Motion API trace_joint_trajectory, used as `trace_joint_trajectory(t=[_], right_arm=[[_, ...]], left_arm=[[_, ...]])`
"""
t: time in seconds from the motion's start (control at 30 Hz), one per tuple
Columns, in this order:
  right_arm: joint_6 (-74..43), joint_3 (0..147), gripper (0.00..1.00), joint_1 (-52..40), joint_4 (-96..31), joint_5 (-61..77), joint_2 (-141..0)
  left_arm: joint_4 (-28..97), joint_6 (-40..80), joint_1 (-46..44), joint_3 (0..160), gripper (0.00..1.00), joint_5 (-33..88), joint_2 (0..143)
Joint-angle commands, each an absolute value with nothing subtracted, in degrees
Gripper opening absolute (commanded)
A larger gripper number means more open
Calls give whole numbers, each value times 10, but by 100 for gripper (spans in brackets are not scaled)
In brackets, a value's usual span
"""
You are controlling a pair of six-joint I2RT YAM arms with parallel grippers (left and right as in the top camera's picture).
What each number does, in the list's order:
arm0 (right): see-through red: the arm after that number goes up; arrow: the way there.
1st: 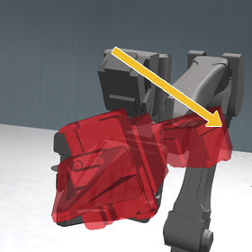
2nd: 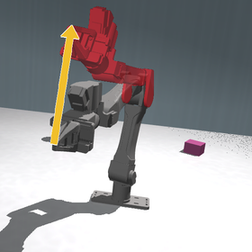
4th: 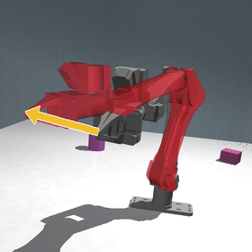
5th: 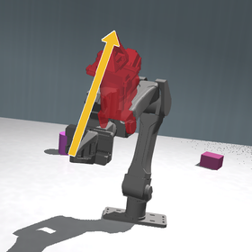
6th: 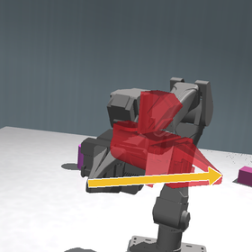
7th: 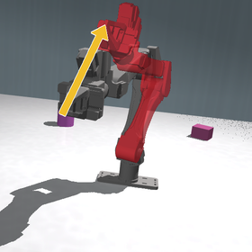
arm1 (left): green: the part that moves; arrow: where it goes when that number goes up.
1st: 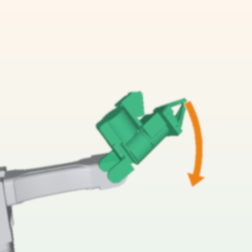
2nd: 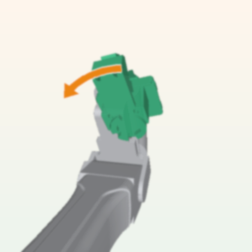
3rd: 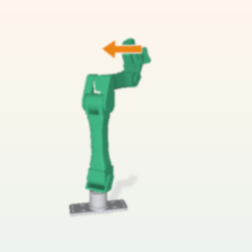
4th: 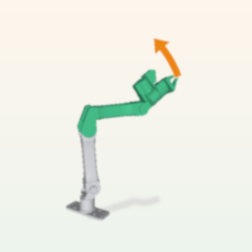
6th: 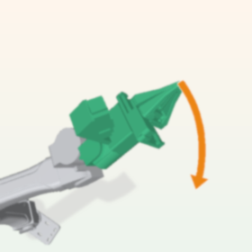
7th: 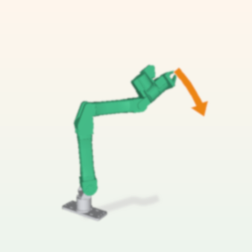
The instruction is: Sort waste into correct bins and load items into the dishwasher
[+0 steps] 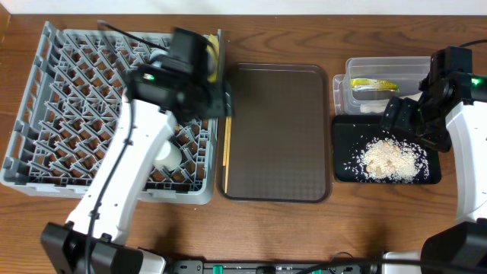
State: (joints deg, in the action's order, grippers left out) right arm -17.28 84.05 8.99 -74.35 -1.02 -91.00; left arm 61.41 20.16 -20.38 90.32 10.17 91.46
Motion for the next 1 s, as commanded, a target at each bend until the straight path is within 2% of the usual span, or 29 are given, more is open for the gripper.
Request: trace_joint_trajectory(t=[0.0,0.4,0.97], right_arm=[[-167,843,99,101,-744,-10,-898],[-167,843,99,101,-748,-10,-898],[-167,843,99,101,-752,-10,-898]], left_arm=[[597,225,-251,855,77,23,925],[482,269,-330,768,77,18,1007],[418,323,-332,768,77,-11,1138]])
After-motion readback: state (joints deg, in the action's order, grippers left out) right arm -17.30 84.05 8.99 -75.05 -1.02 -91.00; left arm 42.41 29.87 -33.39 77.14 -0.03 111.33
